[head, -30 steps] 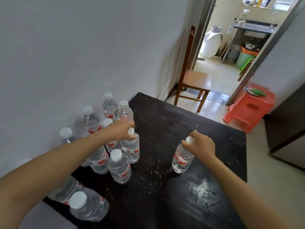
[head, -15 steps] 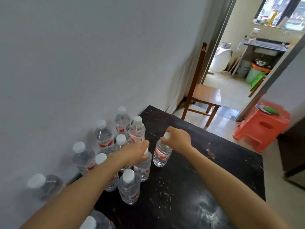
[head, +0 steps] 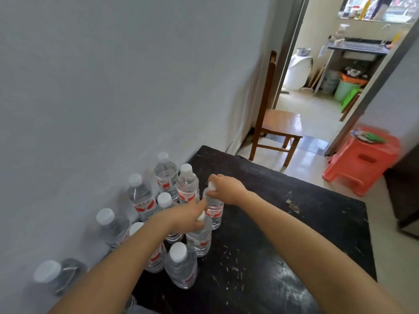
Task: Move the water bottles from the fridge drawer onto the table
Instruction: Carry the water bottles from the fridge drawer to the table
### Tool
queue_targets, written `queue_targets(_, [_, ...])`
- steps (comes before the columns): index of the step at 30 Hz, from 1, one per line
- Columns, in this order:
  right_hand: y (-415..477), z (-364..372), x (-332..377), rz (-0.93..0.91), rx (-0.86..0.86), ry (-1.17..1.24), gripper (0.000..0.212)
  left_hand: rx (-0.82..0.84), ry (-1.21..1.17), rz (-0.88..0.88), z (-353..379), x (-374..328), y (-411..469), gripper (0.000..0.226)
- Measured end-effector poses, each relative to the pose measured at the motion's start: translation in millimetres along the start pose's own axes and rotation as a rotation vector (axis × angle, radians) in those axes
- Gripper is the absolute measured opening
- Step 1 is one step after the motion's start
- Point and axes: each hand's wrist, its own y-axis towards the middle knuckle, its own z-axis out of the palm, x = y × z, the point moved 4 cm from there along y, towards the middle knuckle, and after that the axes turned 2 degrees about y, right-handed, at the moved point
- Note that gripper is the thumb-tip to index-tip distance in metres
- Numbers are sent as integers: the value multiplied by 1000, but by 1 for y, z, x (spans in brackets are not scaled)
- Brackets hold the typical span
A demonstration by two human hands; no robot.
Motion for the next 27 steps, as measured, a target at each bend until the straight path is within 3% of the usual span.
queue_targets(6, [-9,1,-4,48,-9,85,55,-19,-22,13,-2,-2,0,28])
queue_targets(11, [-53,1,-34,148,-126,288,65,-106,-7,-36,0,-5,-5,20])
queue_targets(18, [-147,11,-82,275,-143,305,62,-366,198,-123,-14,-23,-27,55])
queue_targets(23, [-204,6,-98,312,-140,283,67,-509,276,-82,-33,-54,-54,50])
queue_targets(27, [-233,4,-96,302,-170,239,67,-669,184,-51,-34,-78,-86,46])
